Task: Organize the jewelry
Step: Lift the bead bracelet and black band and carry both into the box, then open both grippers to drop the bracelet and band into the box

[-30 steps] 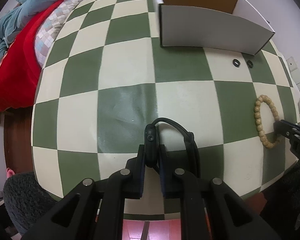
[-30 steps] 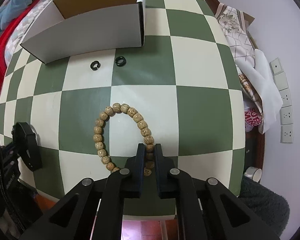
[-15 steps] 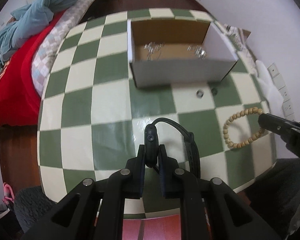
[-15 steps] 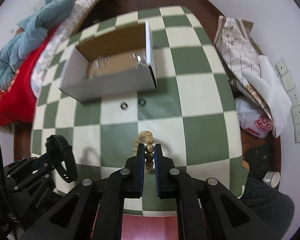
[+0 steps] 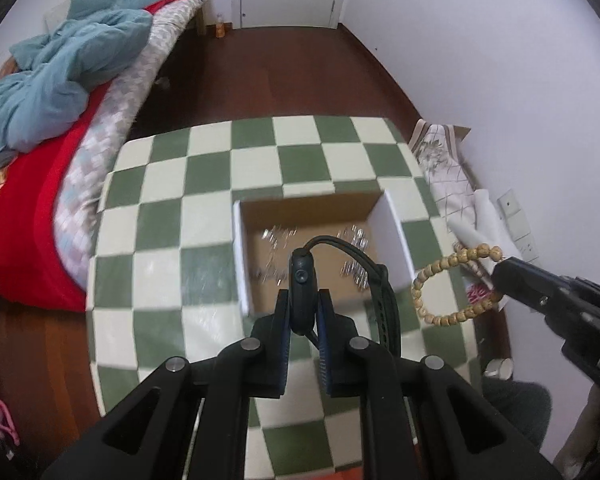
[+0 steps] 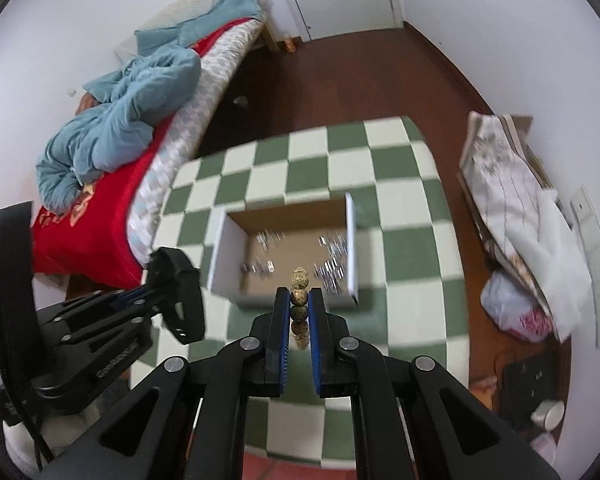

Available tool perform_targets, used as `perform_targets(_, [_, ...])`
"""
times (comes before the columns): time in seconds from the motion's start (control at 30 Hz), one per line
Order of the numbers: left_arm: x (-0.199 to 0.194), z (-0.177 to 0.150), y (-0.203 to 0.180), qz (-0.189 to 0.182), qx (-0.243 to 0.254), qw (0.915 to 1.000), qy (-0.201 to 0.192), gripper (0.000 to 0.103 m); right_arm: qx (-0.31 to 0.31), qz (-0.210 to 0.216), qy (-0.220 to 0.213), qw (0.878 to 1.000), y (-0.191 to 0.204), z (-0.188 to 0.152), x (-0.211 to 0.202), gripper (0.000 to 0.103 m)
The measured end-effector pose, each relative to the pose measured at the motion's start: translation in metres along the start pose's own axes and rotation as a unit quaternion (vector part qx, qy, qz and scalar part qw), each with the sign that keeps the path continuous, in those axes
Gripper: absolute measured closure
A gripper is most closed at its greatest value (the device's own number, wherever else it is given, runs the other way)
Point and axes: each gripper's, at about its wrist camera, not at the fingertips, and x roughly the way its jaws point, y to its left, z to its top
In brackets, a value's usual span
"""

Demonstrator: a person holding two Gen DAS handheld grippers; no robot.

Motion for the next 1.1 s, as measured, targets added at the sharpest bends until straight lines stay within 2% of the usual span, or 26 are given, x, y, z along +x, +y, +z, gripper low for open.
perform_targets(0.2, [0.051, 0.038, 0.015, -0.005, -0.015, 0.9992, 0.038, 0.094, -0.017, -0.013, 0.017, 1.000, 0.006, 0.047, 0.044, 0.094])
perform_targets(0.37, [0.088, 0.053, 0.028, -0.008, -0.032, 0.9973, 0.066, 0.093, -0.010, -0.012, 0.047, 0.999, 0.002, 0.067, 0.090, 0.094])
perform_targets(0.47, [0.099, 0.060, 0.037, -0.008, -0.051, 0.9962, 0.070, 0.090, -0.001, 0.005, 0.075, 0.997, 0.000, 0.073, 0.119, 0.093])
perform_targets(0.53, [0.101, 0.063, 0.041, -0.006, -0.059, 0.9959, 0.068, 0.068, 0.006, 0.007, 0.090, 0.996, -0.003, 0.076, 0.134, 0.093])
perform_targets(0.57, [0.102, 0.064, 0.043, 0.010, -0.063, 0.9957, 0.066, 0.028, 0.011, 0.009, 0.101, 0.995, -0.006, 0.075, 0.140, 0.091])
perform_targets(0.6, [0.101, 0.064, 0.045, 0.018, -0.067, 0.9955, 0.064, 0.002, 0.018, 0.011, 0.110, 0.994, -0.009, 0.075, 0.145, 0.087])
perform_targets(0.63, [0.099, 0.064, 0.048, 0.017, -0.072, 0.9956, 0.058, 0.002, 0.023, 0.009, 0.113, 0.993, -0.012, 0.074, 0.147, 0.065])
perform_targets(0.67, [0.096, 0.064, 0.052, 0.022, -0.079, 0.9952, 0.054, 0.002, 0.021, -0.003, 0.114, 0.993, -0.014, 0.073, 0.148, 0.034])
perform_targets(0.73, [0.091, 0.062, 0.056, 0.039, -0.078, 0.9951, 0.046, 0.002, 0.011, -0.024, 0.111, 0.993, -0.015, 0.069, 0.147, 0.013])
perform_targets(0.8, [0.086, 0.057, 0.060, 0.066, -0.074, 0.9945, 0.035, 0.001, -0.012, -0.064, 0.108, 0.992, -0.013, 0.063, 0.144, 0.013])
perform_targets(0.9, [0.081, 0.046, 0.064, 0.110, -0.066, 0.9916, 0.017, 0.001, -0.037, -0.115, 0.113, 0.986, -0.011, 0.051, 0.144, 0.004])
perform_targets(0.97, [0.077, 0.038, 0.066, 0.134, -0.061, 0.9891, 0.005, 0.000, -0.051, -0.144, 0.115, 0.982, -0.009, 0.044, 0.146, 0.002])
perform_targets(1.1, [0.072, 0.023, 0.065, 0.146, -0.056, 0.9876, -0.007, 0.000, -0.047, -0.156, 0.108, 0.981, -0.009, 0.029, 0.146, 0.000])
